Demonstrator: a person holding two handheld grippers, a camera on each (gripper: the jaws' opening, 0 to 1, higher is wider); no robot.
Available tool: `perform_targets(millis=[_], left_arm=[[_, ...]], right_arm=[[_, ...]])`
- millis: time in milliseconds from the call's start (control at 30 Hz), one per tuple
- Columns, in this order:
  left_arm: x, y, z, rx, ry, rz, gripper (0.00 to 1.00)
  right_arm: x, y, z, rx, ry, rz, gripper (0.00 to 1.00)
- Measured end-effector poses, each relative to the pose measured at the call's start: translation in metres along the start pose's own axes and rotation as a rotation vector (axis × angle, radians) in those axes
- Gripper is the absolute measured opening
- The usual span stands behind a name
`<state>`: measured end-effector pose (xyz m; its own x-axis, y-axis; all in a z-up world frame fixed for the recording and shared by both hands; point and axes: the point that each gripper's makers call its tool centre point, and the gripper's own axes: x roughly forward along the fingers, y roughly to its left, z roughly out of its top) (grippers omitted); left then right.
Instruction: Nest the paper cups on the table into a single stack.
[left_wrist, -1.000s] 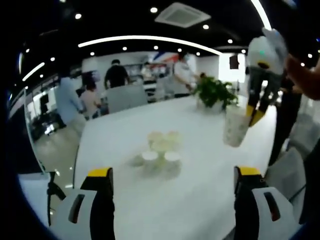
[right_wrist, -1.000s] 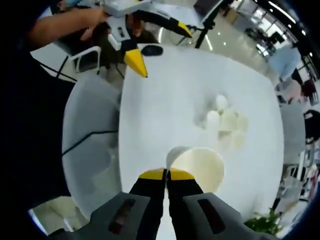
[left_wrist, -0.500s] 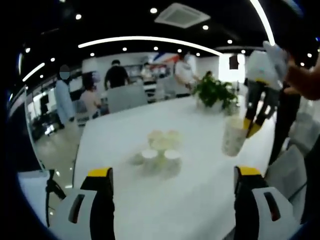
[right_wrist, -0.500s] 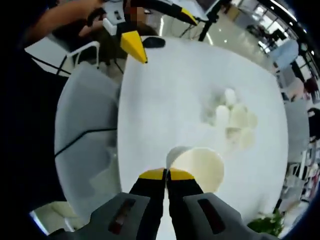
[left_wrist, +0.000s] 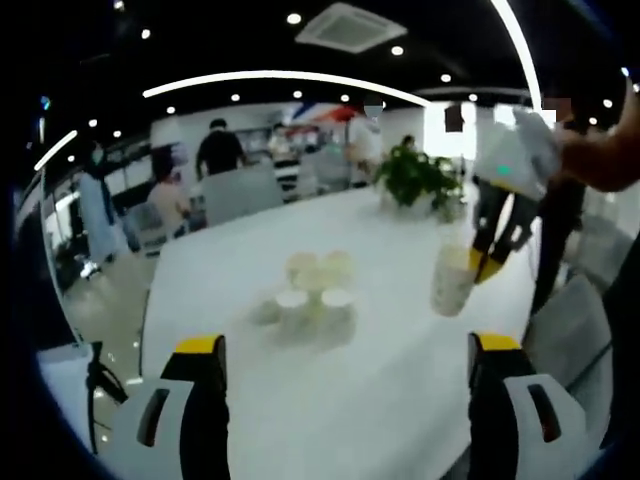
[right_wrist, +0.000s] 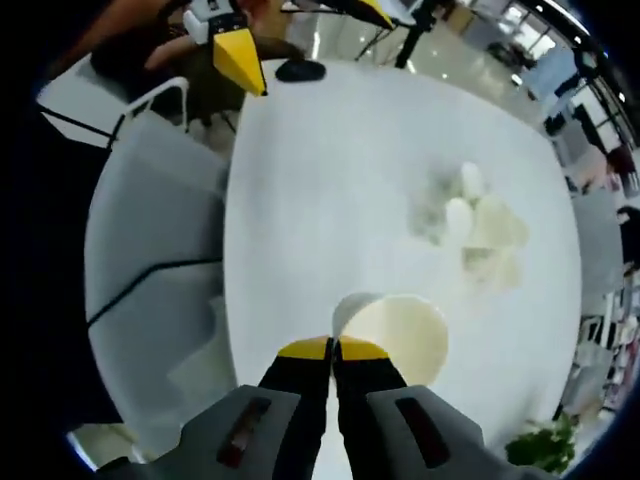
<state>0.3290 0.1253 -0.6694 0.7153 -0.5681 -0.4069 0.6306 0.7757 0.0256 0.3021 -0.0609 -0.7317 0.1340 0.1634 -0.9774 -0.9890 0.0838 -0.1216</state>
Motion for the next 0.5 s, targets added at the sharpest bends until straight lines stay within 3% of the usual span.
perform_targets(millis=[133,233,500], left_arm=[[-0.002,0.003,-0.012,-0.023,0.008,-0.005,0.98],[-0.004,-0.001,-0.011,-0.021,-0.014,-0.015,0.98],[-0.003,0.0,-0.017,-0.026,-0.003,-0.01,0.98]], right_arm=[[0.012,0.003,-0.001,0.009,0.005,-0.006,0.0],[0.019,0.007,-0.002,0.007,0.009,-0.003,0.0],[0.035,0.019,-0.001,-0.017,0.029,-0.009,0.0]])
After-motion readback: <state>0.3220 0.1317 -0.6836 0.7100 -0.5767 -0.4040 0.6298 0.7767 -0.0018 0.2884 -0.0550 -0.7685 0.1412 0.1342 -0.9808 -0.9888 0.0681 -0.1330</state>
